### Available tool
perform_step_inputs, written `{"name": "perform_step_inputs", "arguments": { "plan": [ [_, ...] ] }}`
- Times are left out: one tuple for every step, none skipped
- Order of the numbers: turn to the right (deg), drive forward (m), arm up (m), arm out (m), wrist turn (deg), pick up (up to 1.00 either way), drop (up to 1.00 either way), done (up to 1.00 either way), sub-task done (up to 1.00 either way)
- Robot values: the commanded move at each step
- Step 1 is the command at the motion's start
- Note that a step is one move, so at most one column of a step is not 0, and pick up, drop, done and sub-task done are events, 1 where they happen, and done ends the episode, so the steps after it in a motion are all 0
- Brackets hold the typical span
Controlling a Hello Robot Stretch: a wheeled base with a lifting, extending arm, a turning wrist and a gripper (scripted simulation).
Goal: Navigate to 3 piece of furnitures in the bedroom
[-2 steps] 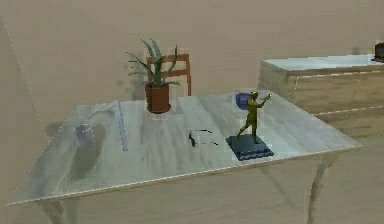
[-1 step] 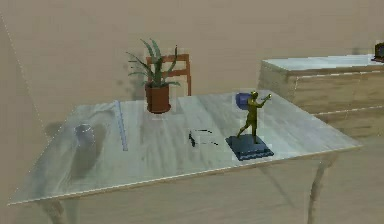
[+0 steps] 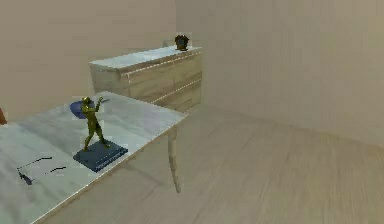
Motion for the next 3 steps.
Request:
{"name": "perform_step_inputs", "arguments": {
  "plan": [
    [24.0,0.0,0.0,0.0,0.0,0.0,0.0,0.0,0.0],
    [0.0,1.0,0.0,0.0,0.0,0.0,0.0,0.0,0.0],
    [0.0,0.5,0.0,0.0,0.0,0.0,0.0,0.0,0.0]
  ]
}}
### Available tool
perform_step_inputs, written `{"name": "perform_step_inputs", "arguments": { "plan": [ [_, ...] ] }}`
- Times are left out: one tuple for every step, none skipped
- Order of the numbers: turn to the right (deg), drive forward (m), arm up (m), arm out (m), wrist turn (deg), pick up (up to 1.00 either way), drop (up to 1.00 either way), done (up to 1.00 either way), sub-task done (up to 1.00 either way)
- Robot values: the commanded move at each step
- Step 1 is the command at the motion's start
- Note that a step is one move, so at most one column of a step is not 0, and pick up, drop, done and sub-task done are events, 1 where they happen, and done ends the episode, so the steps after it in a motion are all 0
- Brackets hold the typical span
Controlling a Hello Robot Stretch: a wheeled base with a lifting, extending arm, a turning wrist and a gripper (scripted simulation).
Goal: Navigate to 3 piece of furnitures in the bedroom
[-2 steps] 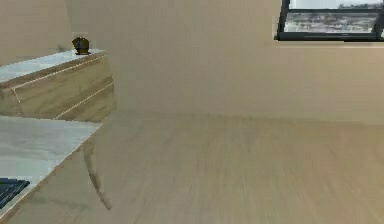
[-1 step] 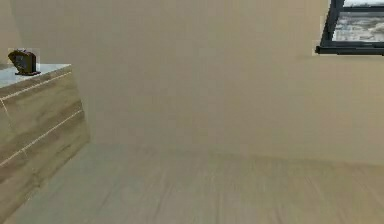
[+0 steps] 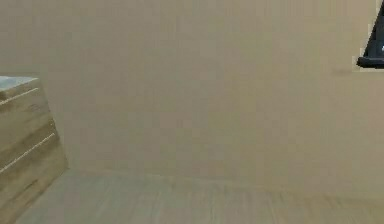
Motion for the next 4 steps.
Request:
{"name": "perform_step_inputs", "arguments": {
  "plan": [
    [-45.0,0.0,0.0,0.0,0.0,0.0,0.0,0.0,0.0],
    [-12.0,0.0,0.0,0.0,0.0,0.0,0.0,0.0,0.0],
    [0.0,0.65,0.0,0.0,0.0,0.0,0.0,0.0,0.0],
    [0.0,0.0,0.0,0.0,0.0,0.0,0.0,1.0,0.0]
  ]
}}
